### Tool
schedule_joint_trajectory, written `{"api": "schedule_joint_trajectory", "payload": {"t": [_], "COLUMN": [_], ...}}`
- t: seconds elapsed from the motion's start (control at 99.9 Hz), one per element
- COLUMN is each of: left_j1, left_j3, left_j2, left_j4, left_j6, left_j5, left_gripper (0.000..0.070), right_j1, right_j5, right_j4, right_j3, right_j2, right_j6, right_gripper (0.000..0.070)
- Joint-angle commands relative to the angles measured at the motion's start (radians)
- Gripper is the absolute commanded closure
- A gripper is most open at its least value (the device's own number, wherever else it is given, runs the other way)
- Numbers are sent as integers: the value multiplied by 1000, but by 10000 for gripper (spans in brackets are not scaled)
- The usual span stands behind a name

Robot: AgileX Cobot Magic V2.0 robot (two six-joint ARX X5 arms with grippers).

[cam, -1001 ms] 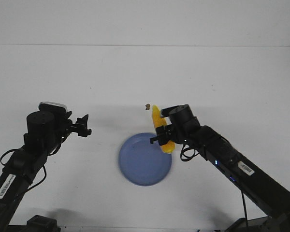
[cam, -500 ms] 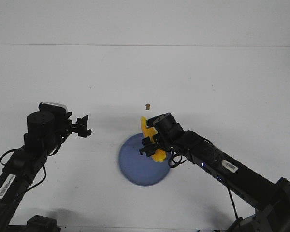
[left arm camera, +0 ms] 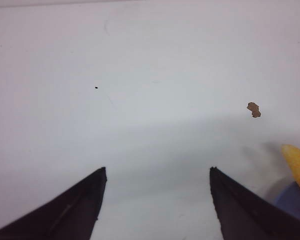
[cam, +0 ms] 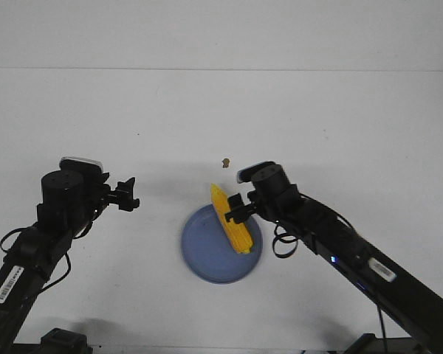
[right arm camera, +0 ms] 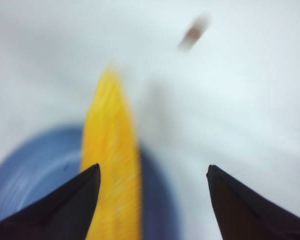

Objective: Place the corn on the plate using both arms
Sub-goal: 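Open the right gripper and retract both arms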

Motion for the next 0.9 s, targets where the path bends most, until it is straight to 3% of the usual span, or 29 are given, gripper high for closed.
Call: {"api": "schedule_joint_trajectory", "payload": {"t": [0.0,0.24,0.5,0.71,0.891], "left_j1": [8,76,123,123,123], "left_j3": [10,9,-29,-201,-320], "left_j2": [-8,-76,-180,-325,-457], "left_j4": [11,8,13,100,82], "left_j6": [1,-26,-33,-51,-56], "left_j5": [-3,-3,-3,-3,-3], "left_gripper": [278,279,279,281,282], "right_j1": [-28,-270,-513,-564,-563], "right_j5": [14,59,55,35,18], "right_j4": [15,19,61,85,76], "right_j3": [10,-52,-318,-523,-597], "right_j2": [-60,-347,-731,-1041,-1196], "right_j6": [-53,-106,-183,-199,-207], "right_gripper": [248,248,248,249,253]}}
